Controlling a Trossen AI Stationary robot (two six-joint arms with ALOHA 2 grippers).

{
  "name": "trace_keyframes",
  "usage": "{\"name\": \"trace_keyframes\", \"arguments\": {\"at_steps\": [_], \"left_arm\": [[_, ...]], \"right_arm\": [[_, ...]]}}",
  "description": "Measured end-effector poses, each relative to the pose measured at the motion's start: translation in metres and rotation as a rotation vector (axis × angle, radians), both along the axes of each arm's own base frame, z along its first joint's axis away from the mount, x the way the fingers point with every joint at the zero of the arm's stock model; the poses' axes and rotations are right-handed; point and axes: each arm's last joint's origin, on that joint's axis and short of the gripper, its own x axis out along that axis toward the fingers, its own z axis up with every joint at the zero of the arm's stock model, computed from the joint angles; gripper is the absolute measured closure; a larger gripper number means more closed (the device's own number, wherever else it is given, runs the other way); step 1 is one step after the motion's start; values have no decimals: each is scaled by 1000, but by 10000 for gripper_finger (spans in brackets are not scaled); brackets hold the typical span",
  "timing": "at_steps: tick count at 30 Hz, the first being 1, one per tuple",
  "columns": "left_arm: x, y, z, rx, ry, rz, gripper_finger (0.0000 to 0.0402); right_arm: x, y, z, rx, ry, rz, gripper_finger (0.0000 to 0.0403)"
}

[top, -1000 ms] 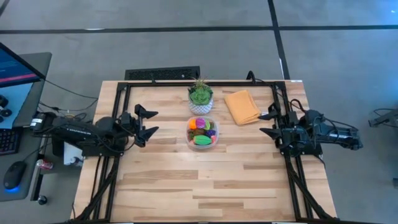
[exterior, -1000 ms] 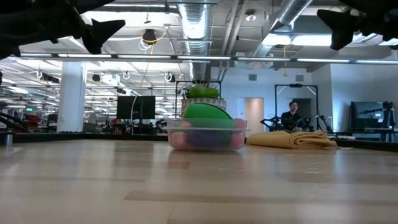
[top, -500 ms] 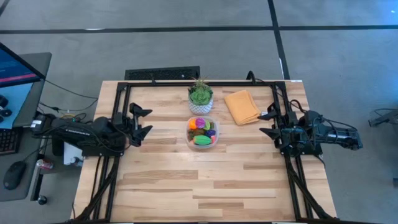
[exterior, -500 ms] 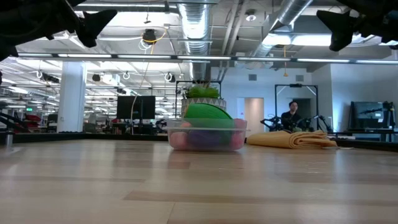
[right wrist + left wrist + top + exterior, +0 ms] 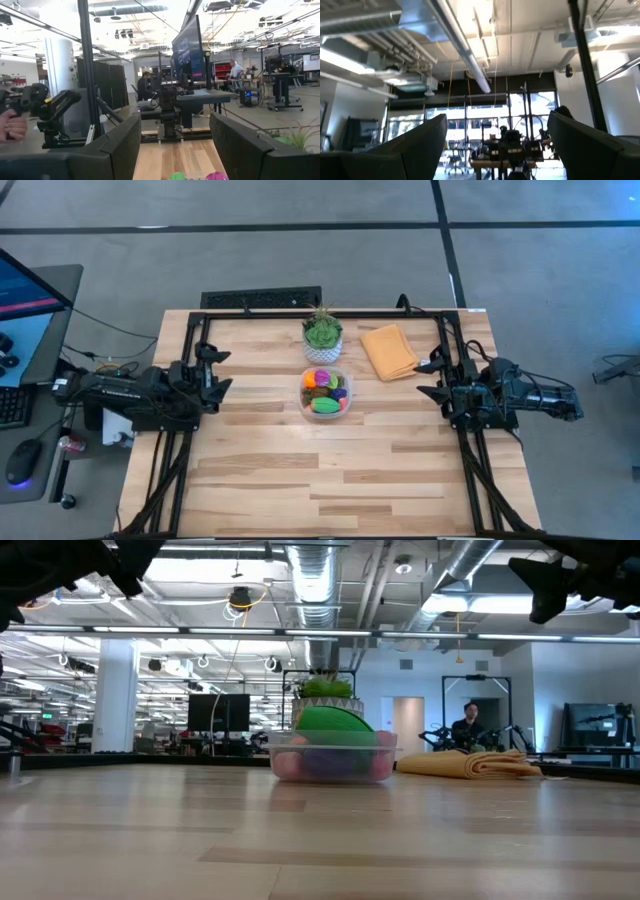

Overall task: Pick and placing Produce into tupperware
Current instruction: Return to Home Position

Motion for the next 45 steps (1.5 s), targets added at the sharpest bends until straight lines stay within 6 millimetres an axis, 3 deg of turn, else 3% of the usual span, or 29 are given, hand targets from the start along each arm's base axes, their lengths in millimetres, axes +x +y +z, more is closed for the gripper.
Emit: {"name": "trace_keyframes", "arguments": {"at_steps": [22, 30, 45], "left_arm": [[-37, 1, 11, 146, -171, 108, 68], [-36, 0, 9, 162, -150, 100, 68], [-17, 1, -14, 3, 137, -2, 68]], "right_arm": [[0, 0, 0, 8, 4, 5, 142], [0, 0, -1, 10, 7, 6, 142], [0, 0, -1, -7, 14, 1, 142]]}}
